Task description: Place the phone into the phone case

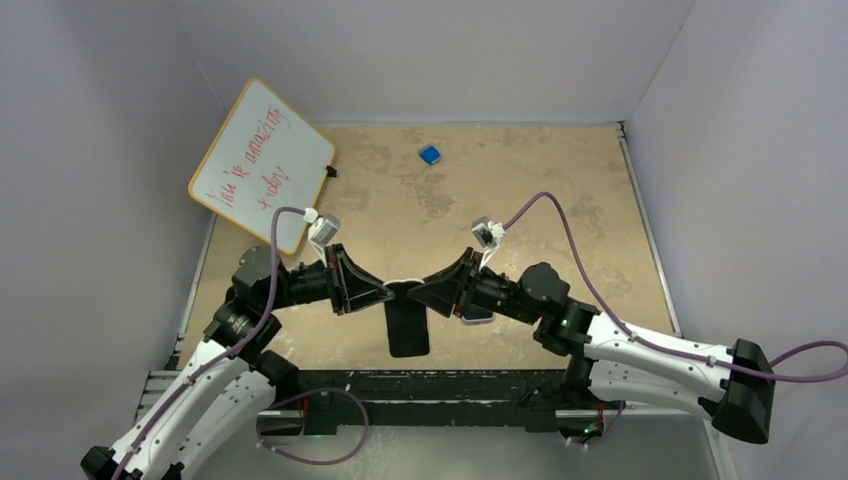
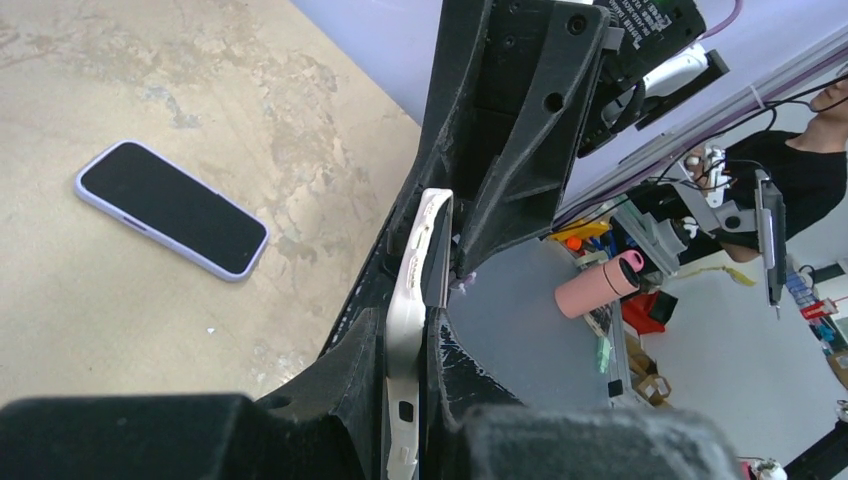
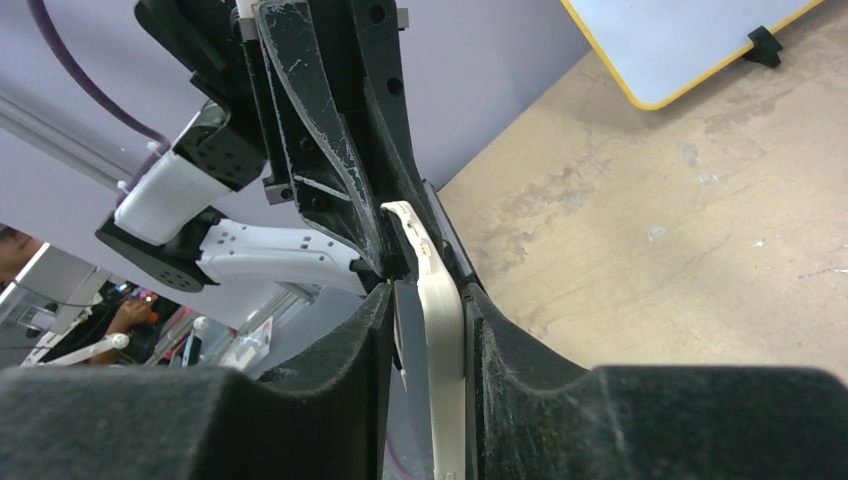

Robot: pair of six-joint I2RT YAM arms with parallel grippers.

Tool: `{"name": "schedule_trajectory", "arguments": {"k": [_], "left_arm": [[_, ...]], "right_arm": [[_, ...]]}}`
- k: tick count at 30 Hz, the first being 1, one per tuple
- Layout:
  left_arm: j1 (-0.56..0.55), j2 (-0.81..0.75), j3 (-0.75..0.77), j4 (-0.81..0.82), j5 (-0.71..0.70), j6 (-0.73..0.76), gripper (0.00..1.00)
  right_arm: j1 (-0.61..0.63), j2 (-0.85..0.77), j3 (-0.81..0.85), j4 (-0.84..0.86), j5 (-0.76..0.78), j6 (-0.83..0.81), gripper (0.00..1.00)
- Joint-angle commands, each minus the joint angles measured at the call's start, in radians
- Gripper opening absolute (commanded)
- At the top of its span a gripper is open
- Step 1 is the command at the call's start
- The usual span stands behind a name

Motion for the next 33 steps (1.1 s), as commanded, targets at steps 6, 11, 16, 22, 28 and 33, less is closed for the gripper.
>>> {"name": "schedule_trajectory", "arguments": {"k": [6,11,16,22,28,33], "left_arm": [[0.014,0.039,-0.007,-0.029,-0.042,0.072,0.00],[0.014,0.059,0.005,-0.098,-0.096,0.117,0.00],[0.014,0.013,-0.068,0.134,-0.063,-0.061,0.00],[0.015,-0.109,-0.223,0.509,-0.163,-0.400,0.00],[0.014,-0.135,-0.206,0.432,-0.264,-0.364,0.00],[0.014,-0.156,-0.221,0.448,-0.354,-0.387,0.00]], "right_arm": [[0.010,0.005,0.073,0.151,-0.059,0.007,0.21],[0.011,0.024,0.094,0.119,-0.038,-0.035,0.00],[0.011,0.023,0.064,0.127,-0.078,-0.068,0.25],[0.011,0.049,-0.013,0.199,-0.148,-0.030,0.57],[0.011,0.019,-0.075,0.125,-0.032,-0.019,0.75],[0.011,-0.019,-0.132,0.136,0.066,0.072,0.96]]}}
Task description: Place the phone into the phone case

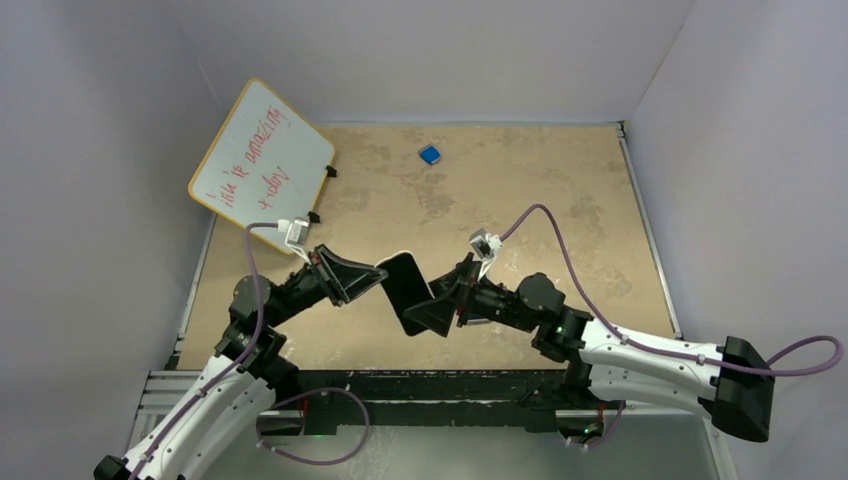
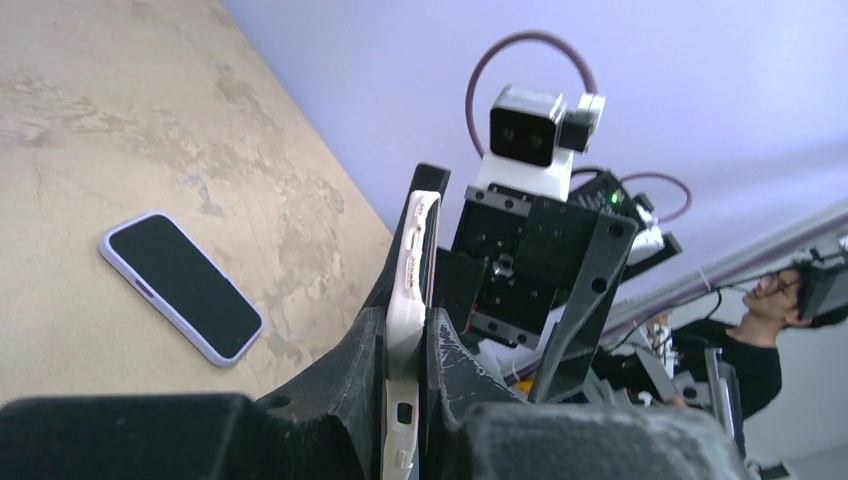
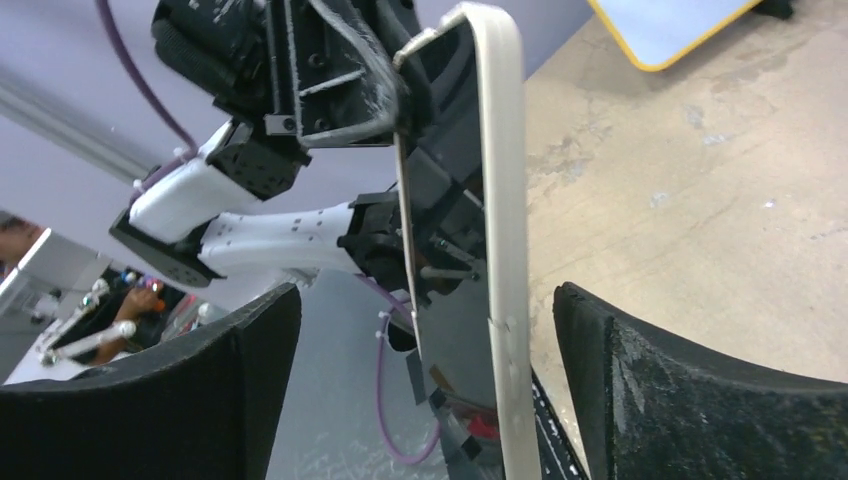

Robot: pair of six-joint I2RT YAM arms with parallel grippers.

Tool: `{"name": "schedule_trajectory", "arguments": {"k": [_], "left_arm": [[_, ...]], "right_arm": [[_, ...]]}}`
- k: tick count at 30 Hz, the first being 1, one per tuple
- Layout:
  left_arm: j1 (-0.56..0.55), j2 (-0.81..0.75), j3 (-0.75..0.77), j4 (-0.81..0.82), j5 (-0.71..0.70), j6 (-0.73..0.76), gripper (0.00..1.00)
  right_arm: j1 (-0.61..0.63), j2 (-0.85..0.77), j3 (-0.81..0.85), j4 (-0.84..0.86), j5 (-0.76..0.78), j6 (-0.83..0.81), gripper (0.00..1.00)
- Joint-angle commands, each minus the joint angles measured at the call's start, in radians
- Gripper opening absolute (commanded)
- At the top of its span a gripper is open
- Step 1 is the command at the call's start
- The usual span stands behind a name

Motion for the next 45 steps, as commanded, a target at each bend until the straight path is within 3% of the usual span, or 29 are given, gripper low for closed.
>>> {"name": "schedule_trajectory", "arguments": {"k": [1,7,14,21,23,29,34,37,40,42,45], "left_arm": [[0.003,-0.036,0.013,0.115,-0.141,-0.068,0.00],[0.003,-0.129,-0.014,0.120,-0.334,-0.104,0.00],[0.003,-0.233,-0.104,0.146,-0.478,-0.186,0.00],[0.003,-0.258,-0.162,0.191,-0.512,-0.251,0.00],[0.003,-0.253,-0.165,0.204,-0.515,-0.259,0.00],[0.003,-0.237,-0.146,0.157,-0.500,-0.243,0.00],[0.003,-0.304,-0.117,0.019,-0.572,-0.236,0.00],[0.003,-0.326,-0.121,0.000,-0.586,-0.231,0.00],[0.003,-0.332,-0.099,-0.063,-0.577,-0.199,0.00],[0.003,-0.336,-0.053,-0.147,-0.560,-0.134,0.13],[0.003,-0.321,0.077,-0.366,-0.537,0.008,0.41]], "right_arm": [[0.004,-0.046,-0.054,0.067,0.117,0.100,0.98],[0.004,-0.016,-0.183,0.325,0.251,0.292,0.98],[0.004,0.126,-0.118,0.454,0.326,0.413,0.77],[0.004,0.281,-0.054,0.597,0.324,0.504,0.66],[0.004,0.312,-0.043,0.619,0.323,0.524,0.58],[0.003,0.377,-0.008,0.661,0.261,0.550,0.22],[-0.002,0.392,0.002,0.607,0.270,0.560,0.17],[-0.002,0.438,0.002,0.700,0.228,0.571,0.00],[-0.019,0.444,-0.002,0.725,0.203,0.585,0.00],[-0.059,0.429,-0.008,0.710,0.155,0.557,0.00],[-0.146,0.400,-0.024,0.697,0.016,0.526,0.00]]}}
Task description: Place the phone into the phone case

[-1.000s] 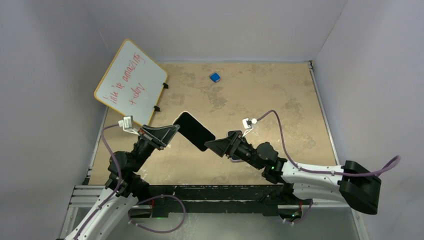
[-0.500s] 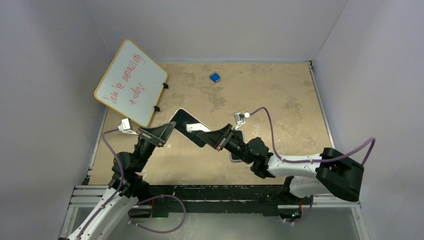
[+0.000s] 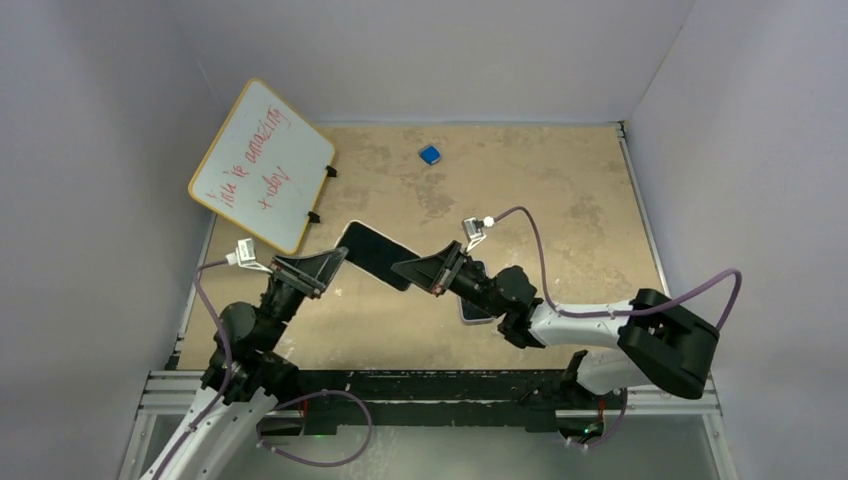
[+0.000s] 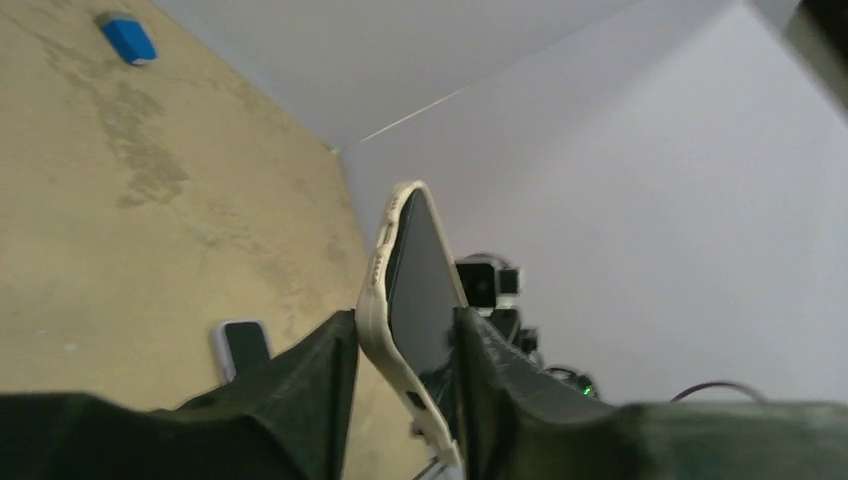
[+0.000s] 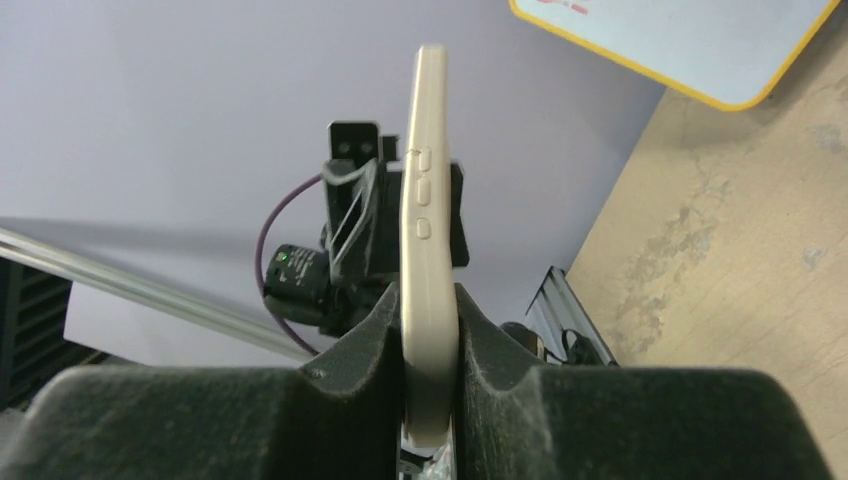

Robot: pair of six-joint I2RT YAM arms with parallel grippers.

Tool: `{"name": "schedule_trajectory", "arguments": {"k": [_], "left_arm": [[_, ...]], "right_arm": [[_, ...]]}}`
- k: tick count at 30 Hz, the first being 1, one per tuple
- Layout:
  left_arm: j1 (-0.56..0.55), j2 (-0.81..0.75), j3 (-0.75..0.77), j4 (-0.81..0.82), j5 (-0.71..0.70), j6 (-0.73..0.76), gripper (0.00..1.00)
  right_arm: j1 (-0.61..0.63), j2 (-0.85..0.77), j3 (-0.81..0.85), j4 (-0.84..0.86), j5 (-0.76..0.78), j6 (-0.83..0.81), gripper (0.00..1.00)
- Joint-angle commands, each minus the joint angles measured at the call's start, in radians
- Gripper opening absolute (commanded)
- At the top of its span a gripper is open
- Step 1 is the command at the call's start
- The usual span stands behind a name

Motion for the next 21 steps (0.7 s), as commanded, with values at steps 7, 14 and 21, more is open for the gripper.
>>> {"name": "schedule_trajectory", "arguments": {"k": [7,14,21], "left_arm": [[-0.002,0.072,0.398,-0.479,0.115,0.474,0.81],[-0.003,0.268,0.513,-0.570,0.324,0.561,0.76],[-0.003,0.318,0.475,-0.429,0.541,0.513,0.68]], "right_arm": [[-0.279,-0.149,-0.028,-0.015,-0.492,-0.082,0.00],[-0.346,-0.344,-0.030,-0.204,-0.717,-0.172,0.00],[-0.354,-0.412,-0.021,-0.260,-0.819,-0.184,0.00]]}}
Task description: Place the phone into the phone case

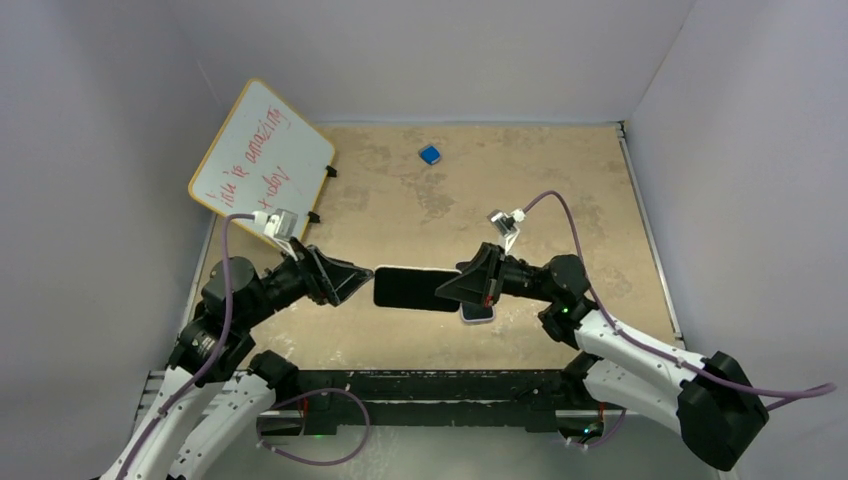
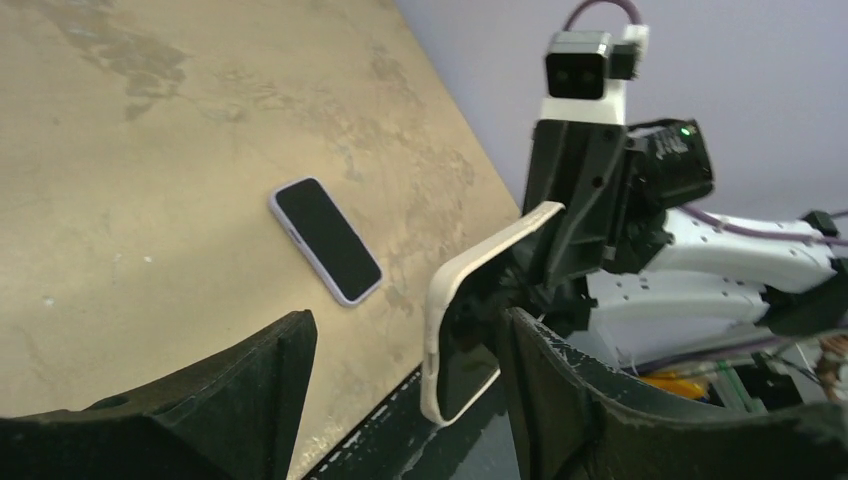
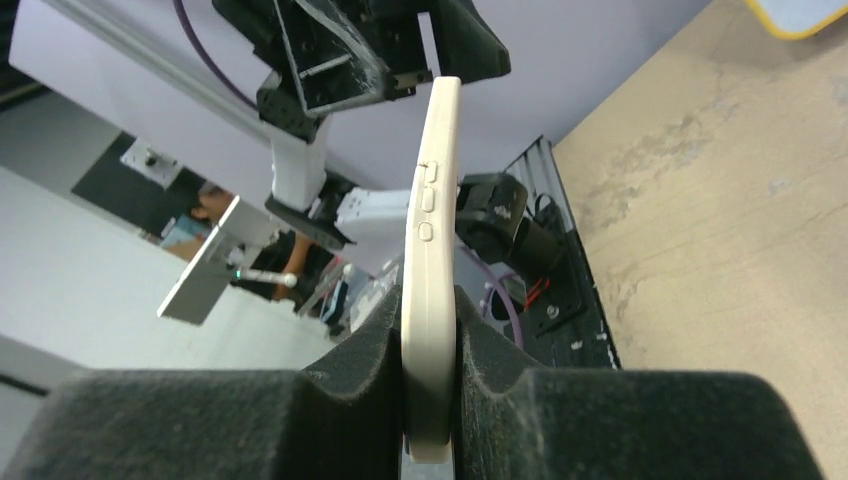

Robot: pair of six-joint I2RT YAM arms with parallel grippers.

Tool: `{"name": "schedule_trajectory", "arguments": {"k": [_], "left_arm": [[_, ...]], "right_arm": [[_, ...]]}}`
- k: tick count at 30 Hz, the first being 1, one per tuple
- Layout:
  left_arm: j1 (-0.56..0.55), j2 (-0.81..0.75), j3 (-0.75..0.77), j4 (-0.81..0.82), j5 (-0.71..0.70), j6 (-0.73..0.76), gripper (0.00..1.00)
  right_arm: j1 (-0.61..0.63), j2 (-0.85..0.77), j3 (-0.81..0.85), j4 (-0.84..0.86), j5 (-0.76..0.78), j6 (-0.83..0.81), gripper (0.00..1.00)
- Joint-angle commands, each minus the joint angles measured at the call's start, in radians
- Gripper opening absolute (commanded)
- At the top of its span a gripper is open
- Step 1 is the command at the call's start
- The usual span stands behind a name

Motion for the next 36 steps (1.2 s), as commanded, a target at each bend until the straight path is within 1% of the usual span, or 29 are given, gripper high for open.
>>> {"name": "schedule_trajectory", "arguments": {"k": [1,3,5,6,8,12,17,21,23,24,26,27,28,30,32,33,35,36], "left_arm": [[-0.002,-0.001,-0.025,0.127,0.214,-0.008,0.65],[-0.002,-0.001,-0.048,0.183,0.284,-0.035,0.62],[-0.002,0.004,-0.065,0.234,0.347,-0.054,0.58],[-0.002,0.002,-0.072,0.254,0.370,-0.061,0.55],[-0.002,-0.001,-0.083,0.278,0.406,-0.069,0.52],[-0.002,0.005,-0.077,0.282,0.446,-0.062,0.53],[-0.002,0.010,-0.057,0.274,0.471,-0.062,0.58],[-0.002,-0.003,-0.068,0.298,0.494,-0.084,0.54],[-0.002,-0.013,-0.079,0.326,0.508,-0.103,0.47],[-0.002,-0.017,-0.089,0.345,0.515,-0.113,0.42],[-0.002,-0.028,-0.115,0.405,0.536,-0.145,0.28],[-0.002,-0.034,-0.134,0.469,0.547,-0.170,0.21],[-0.002,-0.036,-0.154,0.522,0.563,-0.196,0.17],[-0.002,-0.033,-0.191,0.614,0.592,-0.245,0.12],[-0.002,-0.020,-0.207,0.664,0.615,-0.265,0.11],[-0.002,-0.014,-0.212,0.681,0.623,-0.269,0.09],[-0.002,-0.010,-0.219,0.713,0.629,-0.273,0.01],[-0.002,-0.013,-0.226,0.740,0.633,-0.276,0.00]], "right_arm": [[-0.009,-0.008,0.037,0.063,-0.119,-0.001,0.00],[-0.009,-0.005,0.026,0.111,-0.139,0.029,0.00],[-0.010,-0.007,0.027,0.118,-0.145,0.042,0.00],[-0.010,-0.007,0.031,0.113,-0.147,0.042,0.00],[-0.010,-0.001,0.032,0.135,-0.156,0.056,0.00],[-0.013,0.005,0.038,0.207,-0.173,0.106,0.00],[-0.027,-0.017,0.054,0.220,-0.201,0.117,0.00],[-0.038,-0.022,0.066,0.209,-0.213,0.120,0.00],[-0.043,-0.024,0.071,0.213,-0.217,0.129,0.00],[-0.044,-0.027,0.076,0.213,-0.219,0.131,0.00],[-0.046,-0.031,0.085,0.215,-0.223,0.133,0.00],[-0.046,-0.032,0.088,0.219,-0.225,0.135,0.00],[-0.046,-0.031,0.092,0.228,-0.227,0.142,0.00],[-0.047,-0.024,0.096,0.252,-0.232,0.166,0.00],[-0.048,-0.015,0.093,0.302,-0.235,0.201,0.00],[-0.048,-0.012,0.090,0.327,-0.236,0.217,0.00],[-0.048,-0.006,0.083,0.373,-0.232,0.245,0.00],[-0.048,-0.001,0.080,0.406,-0.224,0.260,0.00]]}}
